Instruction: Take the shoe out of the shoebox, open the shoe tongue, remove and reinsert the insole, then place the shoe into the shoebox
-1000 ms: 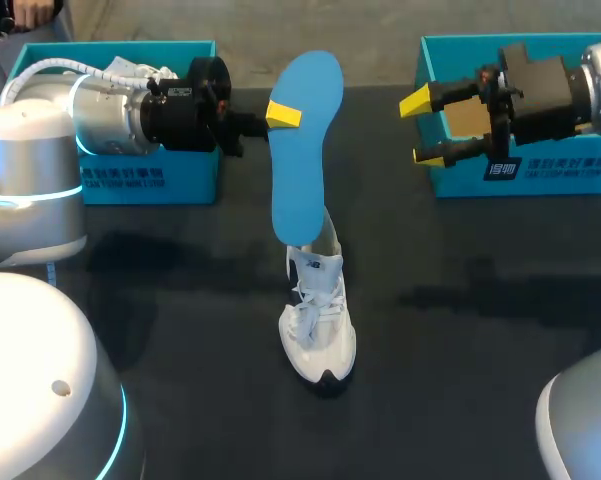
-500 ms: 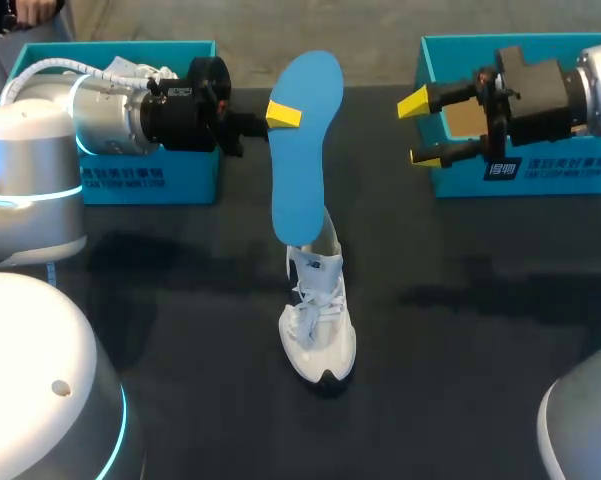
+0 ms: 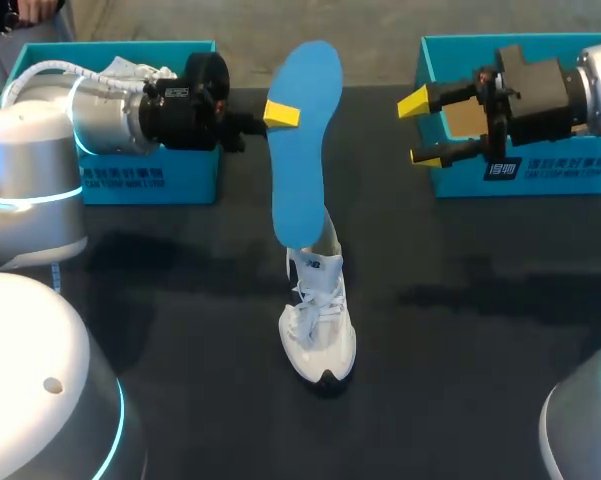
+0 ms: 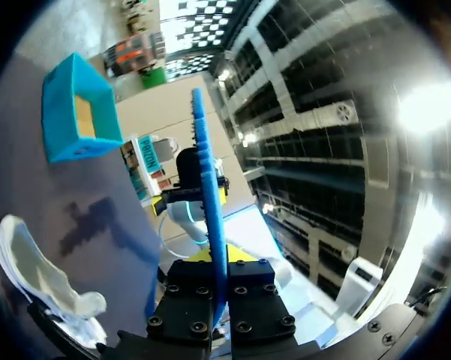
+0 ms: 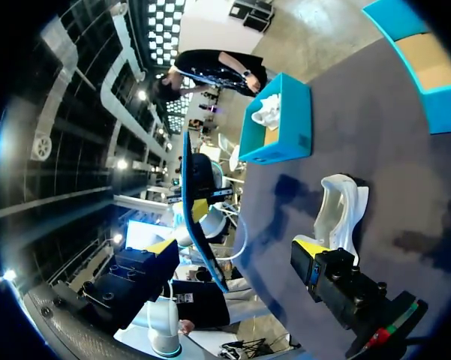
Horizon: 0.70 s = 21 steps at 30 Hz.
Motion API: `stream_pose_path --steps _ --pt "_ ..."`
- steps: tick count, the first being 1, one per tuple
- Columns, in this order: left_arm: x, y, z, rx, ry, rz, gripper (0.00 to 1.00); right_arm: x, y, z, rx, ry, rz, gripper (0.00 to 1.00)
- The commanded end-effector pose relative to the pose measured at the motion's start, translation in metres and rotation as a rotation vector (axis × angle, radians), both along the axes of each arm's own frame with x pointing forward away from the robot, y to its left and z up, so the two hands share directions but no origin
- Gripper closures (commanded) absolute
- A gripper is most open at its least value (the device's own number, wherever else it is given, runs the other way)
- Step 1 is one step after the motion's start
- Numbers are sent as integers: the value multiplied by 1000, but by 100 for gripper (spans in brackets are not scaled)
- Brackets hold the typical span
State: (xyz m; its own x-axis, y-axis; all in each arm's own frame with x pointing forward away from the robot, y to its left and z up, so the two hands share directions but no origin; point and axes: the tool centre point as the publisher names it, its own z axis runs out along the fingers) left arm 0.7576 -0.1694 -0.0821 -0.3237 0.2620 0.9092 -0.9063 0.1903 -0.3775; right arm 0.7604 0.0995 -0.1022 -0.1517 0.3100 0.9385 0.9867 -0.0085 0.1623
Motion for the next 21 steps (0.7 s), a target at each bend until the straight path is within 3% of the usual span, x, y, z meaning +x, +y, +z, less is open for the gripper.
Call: stream_pose_path --steps 1,5,11,14,21 --pt "3 9 0 13 -215 47 100 2 2 0 -2 1 2 0" --pt "8 15 -2 57 -444 82 100 2 2 0 -2 1 2 0" --pt "7 16 11 -75 -659 168 100 2 2 0 -2 1 2 0" --pt "7 13 11 -22 -886 216 100 2 2 0 -2 1 2 0" --pt "7 13 11 -22 -886 216 100 2 2 0 -2 1 2 0"
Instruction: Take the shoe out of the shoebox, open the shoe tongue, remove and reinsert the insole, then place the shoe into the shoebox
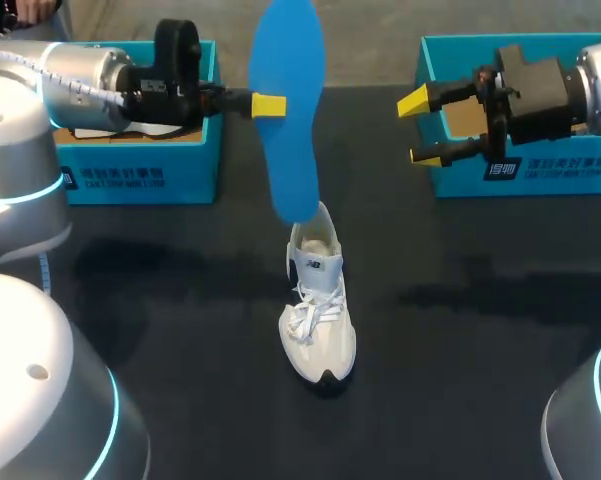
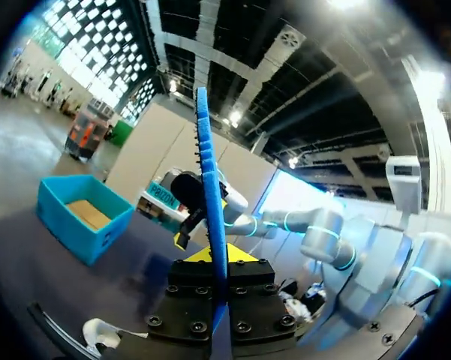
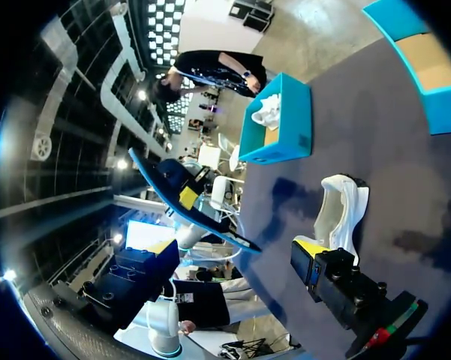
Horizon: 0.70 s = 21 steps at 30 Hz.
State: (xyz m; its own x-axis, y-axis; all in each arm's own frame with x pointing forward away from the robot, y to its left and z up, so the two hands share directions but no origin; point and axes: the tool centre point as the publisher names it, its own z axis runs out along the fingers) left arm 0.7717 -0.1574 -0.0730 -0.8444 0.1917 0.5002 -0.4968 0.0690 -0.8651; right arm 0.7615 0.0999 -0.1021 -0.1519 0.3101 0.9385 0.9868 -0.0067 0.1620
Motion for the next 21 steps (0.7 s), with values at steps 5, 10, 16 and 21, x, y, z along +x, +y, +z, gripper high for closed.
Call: stream_pose_path --steps 5,10,16,21 --pt "-7 1 2 -6 -222 73 100 1 2 0 -2 1 0 0" --pt "-5 3 -10 -74 -532 2 100 1 2 0 -2 1 0 0" --pt "14 8 -17 -234 -800 88 100 1 2 0 -2 1 0 0" --pt "30 10 -20 -271 -1268 18 100 1 2 0 -2 1 0 0"
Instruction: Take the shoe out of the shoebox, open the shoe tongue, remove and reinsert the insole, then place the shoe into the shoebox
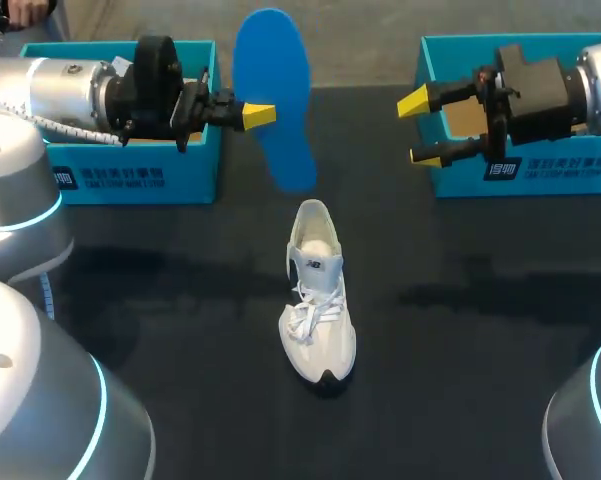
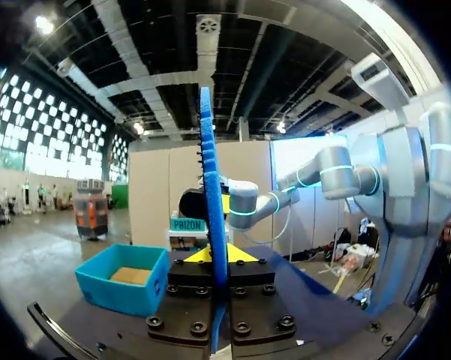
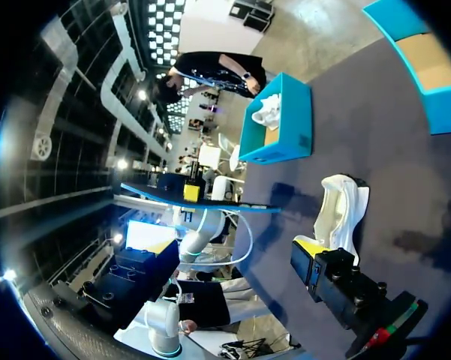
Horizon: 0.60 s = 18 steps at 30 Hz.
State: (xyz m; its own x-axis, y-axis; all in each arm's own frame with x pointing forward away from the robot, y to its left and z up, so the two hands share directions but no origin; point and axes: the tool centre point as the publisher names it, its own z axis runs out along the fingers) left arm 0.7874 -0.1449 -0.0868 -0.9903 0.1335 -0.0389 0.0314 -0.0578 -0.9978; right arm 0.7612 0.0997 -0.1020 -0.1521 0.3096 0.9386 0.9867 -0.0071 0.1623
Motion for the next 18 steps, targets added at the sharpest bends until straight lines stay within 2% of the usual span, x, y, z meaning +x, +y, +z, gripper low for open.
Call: stream_pose_path --steps 1,5,7,18 --pt "19 -4 -8 -85 -834 -56 100 2 2 0 -2 1 0 0" --pt "29 -3 -12 -16 -1169 -120 100 2 2 0 -2 1 0 0" --pt "31 -2 -13 -2 -1279 -118 100 2 2 0 -2 1 0 0" --pt "32 -3 -12 -9 -1293 -108 100 2 2 0 -2 1 0 0"
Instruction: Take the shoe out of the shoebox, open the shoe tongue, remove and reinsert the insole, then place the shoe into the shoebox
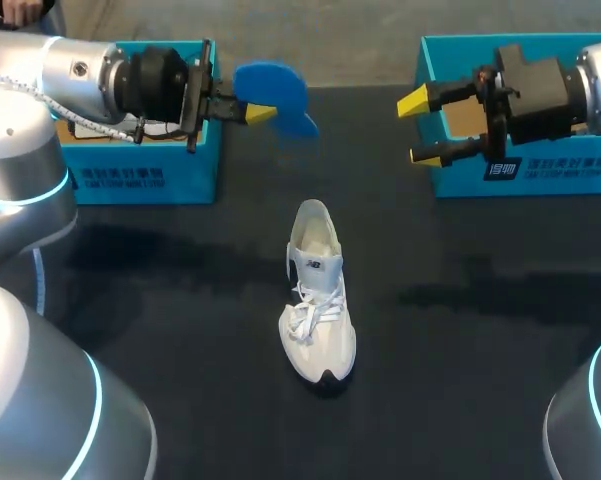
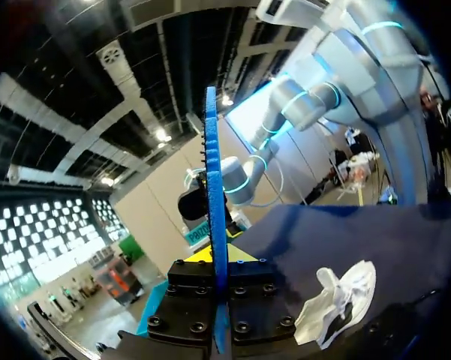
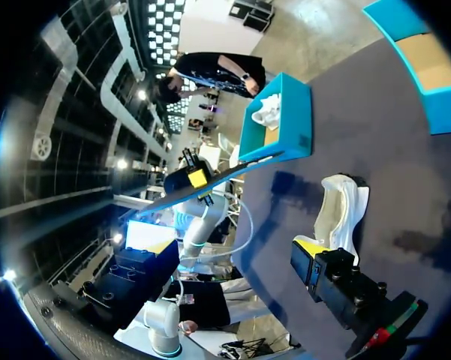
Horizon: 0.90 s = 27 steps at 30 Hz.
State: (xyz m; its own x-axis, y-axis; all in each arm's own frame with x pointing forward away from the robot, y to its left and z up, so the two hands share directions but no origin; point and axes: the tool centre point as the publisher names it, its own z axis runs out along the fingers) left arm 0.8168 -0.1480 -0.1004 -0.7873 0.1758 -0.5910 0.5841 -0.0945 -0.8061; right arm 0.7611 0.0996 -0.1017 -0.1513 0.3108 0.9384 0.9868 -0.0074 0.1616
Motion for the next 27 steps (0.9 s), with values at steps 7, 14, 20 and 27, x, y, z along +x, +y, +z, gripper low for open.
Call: stream_pose_path --steps 7,14,20,27 --pt "2 0 1 7 -695 -44 100 2 2 -1 -1 0 1 0" --pt "2 0 1 7 -695 -44 100 2 2 -1 -1 0 1 0" --pt "4 -2 1 -60 -850 36 100 2 2 -1 -1 0 1 0" --pt "6 -5 6 -132 -948 121 100 2 2 -1 -1 0 1 0"
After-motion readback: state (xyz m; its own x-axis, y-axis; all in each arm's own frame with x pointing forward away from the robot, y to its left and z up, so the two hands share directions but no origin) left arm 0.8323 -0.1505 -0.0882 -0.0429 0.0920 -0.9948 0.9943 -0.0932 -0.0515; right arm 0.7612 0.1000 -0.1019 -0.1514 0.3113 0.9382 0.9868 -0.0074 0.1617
